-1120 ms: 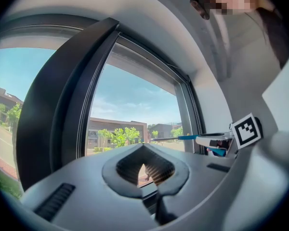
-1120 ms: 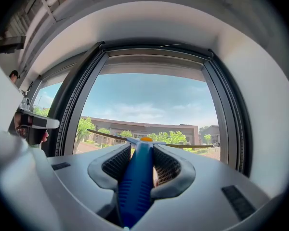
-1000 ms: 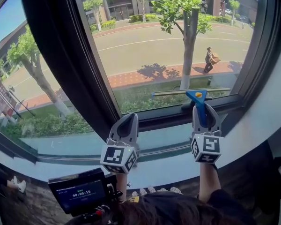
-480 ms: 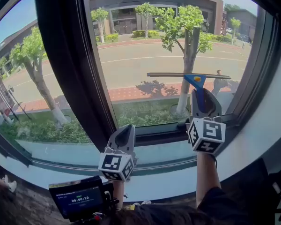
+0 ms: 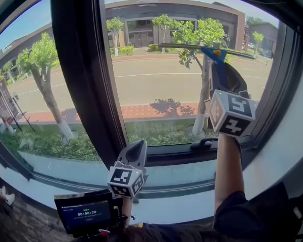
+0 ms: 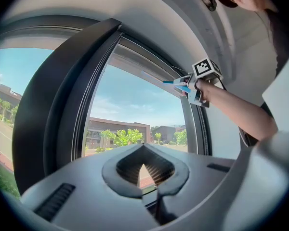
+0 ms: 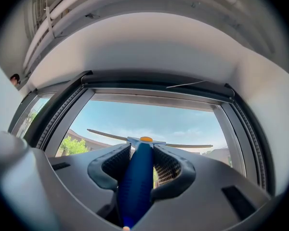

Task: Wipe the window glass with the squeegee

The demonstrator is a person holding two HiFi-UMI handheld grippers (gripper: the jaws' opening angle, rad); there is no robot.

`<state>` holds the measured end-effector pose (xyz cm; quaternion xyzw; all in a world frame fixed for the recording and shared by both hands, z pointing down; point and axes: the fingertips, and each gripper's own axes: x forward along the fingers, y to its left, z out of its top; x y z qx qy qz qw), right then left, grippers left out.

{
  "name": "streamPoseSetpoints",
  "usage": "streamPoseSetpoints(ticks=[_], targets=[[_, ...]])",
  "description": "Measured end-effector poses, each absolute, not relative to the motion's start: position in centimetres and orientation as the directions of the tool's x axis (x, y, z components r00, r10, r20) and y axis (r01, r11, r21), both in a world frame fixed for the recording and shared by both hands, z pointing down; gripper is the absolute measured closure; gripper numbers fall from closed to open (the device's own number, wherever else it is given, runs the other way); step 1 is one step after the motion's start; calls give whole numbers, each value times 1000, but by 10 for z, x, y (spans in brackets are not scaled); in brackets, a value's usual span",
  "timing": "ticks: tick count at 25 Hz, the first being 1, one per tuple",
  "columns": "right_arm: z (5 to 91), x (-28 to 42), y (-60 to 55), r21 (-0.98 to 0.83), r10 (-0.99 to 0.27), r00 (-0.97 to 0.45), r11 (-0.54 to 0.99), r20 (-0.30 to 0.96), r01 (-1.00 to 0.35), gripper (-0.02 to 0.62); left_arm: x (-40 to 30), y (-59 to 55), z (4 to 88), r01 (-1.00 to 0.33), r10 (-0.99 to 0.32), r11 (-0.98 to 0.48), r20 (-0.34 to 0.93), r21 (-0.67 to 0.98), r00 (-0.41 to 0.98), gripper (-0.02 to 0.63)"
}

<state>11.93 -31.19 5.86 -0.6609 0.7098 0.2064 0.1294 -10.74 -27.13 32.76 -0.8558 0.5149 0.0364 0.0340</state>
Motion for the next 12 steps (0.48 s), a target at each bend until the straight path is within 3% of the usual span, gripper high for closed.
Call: streamPoseSetpoints(ticks=[12], targets=[[-74, 133, -323, 82, -798, -52, 3, -600, -997, 454, -116, -276, 317, -903, -896, -430, -117, -21, 429, 604]])
